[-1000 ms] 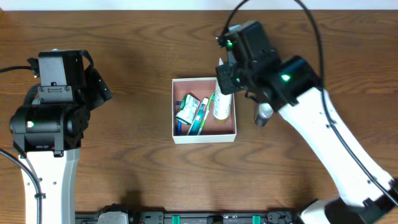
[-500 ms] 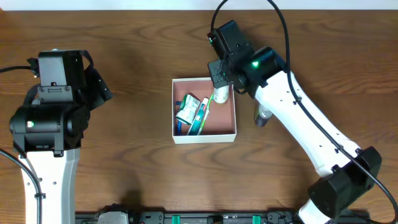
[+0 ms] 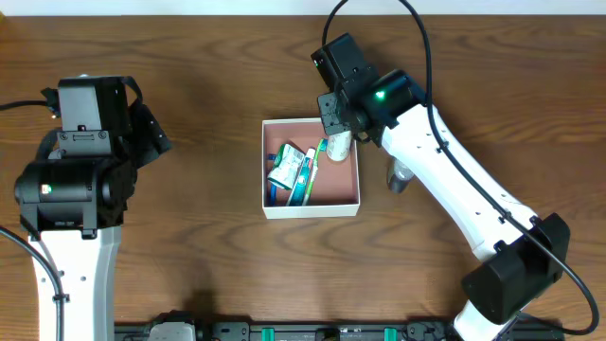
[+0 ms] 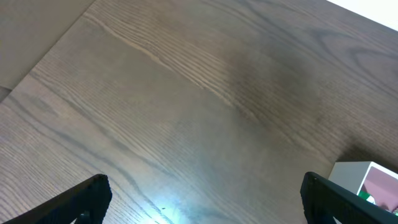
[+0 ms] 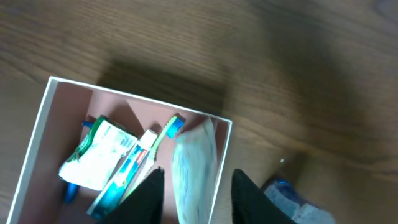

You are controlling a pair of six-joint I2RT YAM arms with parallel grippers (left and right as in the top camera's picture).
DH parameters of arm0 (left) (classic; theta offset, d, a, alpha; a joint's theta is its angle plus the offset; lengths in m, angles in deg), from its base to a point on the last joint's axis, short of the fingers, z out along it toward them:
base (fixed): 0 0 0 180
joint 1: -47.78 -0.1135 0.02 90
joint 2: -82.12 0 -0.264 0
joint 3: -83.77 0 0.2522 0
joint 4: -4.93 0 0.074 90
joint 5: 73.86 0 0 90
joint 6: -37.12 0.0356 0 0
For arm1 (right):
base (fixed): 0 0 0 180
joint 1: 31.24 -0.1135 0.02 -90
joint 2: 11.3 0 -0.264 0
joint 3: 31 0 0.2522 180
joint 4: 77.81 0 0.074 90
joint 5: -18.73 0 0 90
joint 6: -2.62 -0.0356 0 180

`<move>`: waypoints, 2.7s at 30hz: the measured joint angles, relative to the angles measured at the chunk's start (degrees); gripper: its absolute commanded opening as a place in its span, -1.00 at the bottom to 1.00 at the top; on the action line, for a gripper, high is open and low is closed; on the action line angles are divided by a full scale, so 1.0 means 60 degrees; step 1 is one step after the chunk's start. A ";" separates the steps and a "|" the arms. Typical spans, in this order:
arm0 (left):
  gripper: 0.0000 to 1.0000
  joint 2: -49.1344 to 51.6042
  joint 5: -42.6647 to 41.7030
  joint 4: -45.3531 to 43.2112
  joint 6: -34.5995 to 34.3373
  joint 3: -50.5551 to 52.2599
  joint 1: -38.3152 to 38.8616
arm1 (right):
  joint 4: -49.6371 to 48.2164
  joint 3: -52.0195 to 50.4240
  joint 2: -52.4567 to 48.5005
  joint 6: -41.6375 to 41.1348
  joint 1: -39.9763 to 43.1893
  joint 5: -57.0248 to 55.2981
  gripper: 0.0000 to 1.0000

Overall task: Pack container
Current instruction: 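Carry the white tube into the box's right side and release it upright, then move right gripper to the clear soap dispenser and grasp it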

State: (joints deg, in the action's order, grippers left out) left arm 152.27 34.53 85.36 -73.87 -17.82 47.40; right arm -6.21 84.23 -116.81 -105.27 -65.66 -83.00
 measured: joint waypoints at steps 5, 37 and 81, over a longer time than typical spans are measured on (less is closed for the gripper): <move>0.96 0.0000 0.0000 0.0000 0.0004 0.0000 0.0000 | -0.0036 0.0000 0.0000 -0.0124 0.0000 -0.0018 -0.60; 0.96 0.0000 0.0004 0.0000 0.0004 0.0000 0.0000 | 0.2091 0.0080 0.3759 0.0091 0.1486 -0.0335 0.72; 0.96 0.0000 0.0000 0.0000 0.0004 0.0000 0.0000 | 0.0087 -0.4076 0.1217 -0.0576 0.2539 0.1067 -0.05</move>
State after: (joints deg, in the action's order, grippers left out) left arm 152.27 34.53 85.36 -73.85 -17.82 47.40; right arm -5.68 59.77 -109.51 -108.72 -50.42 -76.60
